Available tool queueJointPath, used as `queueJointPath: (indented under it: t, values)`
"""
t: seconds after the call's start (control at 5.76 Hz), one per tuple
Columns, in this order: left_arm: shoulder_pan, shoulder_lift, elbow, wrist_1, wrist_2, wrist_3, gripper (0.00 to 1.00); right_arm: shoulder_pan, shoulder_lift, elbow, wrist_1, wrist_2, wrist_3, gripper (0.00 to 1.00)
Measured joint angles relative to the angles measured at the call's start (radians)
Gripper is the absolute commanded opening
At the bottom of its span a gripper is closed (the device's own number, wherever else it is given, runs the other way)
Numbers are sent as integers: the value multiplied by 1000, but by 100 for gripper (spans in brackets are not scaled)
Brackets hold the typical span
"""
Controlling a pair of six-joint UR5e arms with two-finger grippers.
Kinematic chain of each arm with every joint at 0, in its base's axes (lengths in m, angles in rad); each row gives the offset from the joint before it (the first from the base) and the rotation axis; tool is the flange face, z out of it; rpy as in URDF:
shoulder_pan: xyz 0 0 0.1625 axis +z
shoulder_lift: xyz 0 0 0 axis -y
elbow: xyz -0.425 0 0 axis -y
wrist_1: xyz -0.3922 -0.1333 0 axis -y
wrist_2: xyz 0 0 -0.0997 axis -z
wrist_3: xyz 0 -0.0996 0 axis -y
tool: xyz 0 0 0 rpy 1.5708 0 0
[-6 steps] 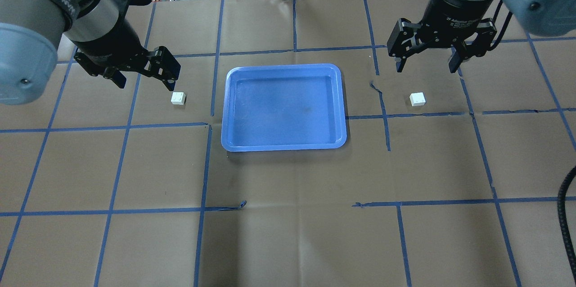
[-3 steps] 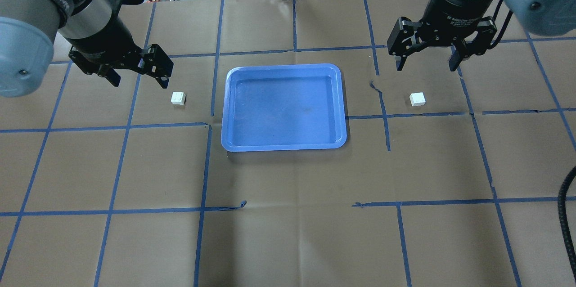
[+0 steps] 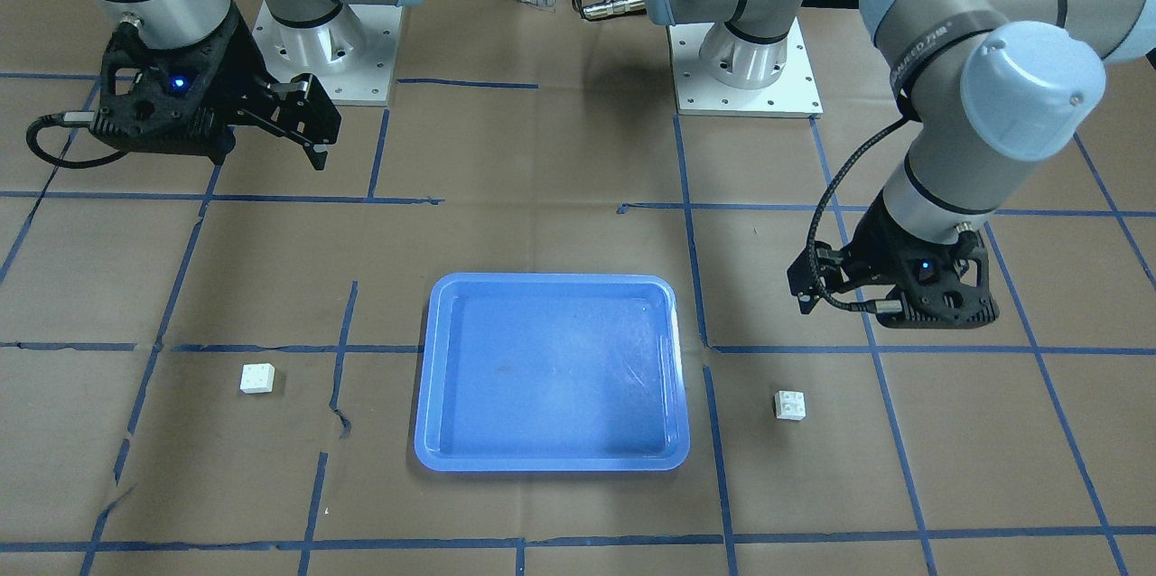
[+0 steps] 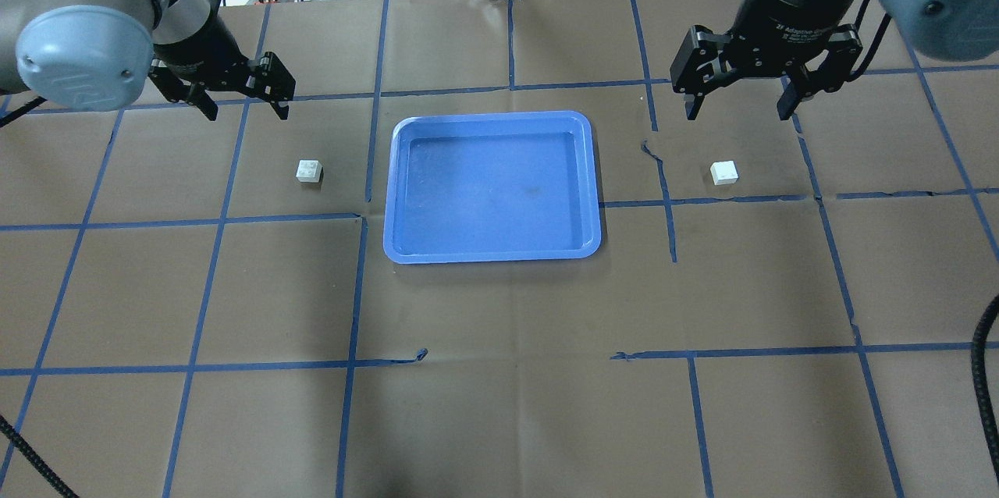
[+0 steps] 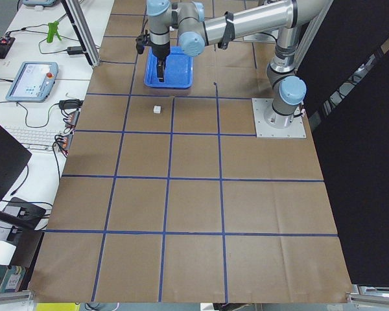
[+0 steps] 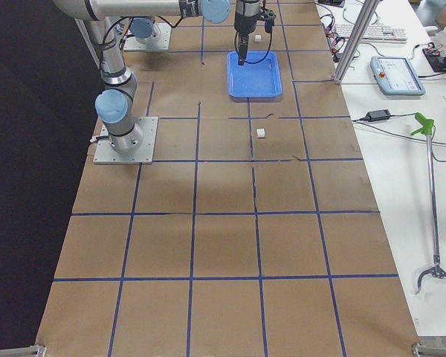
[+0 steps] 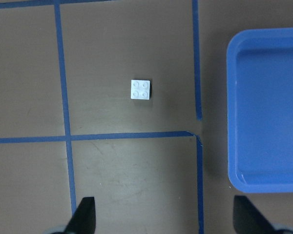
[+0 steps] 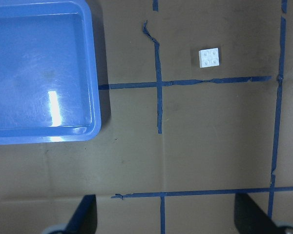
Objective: Assemble white blocks and place on blue tray
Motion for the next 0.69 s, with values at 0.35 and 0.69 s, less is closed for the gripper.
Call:
queueJointPath:
  t: [0.35,0.69]
  values:
    - [4,-175,-1,195,-1,36,99,-4,1,3,-4,-2,-256,100]
    - [3,-250,-22,246,-6,62,99,-13,11,5,-29,-12,-569,100]
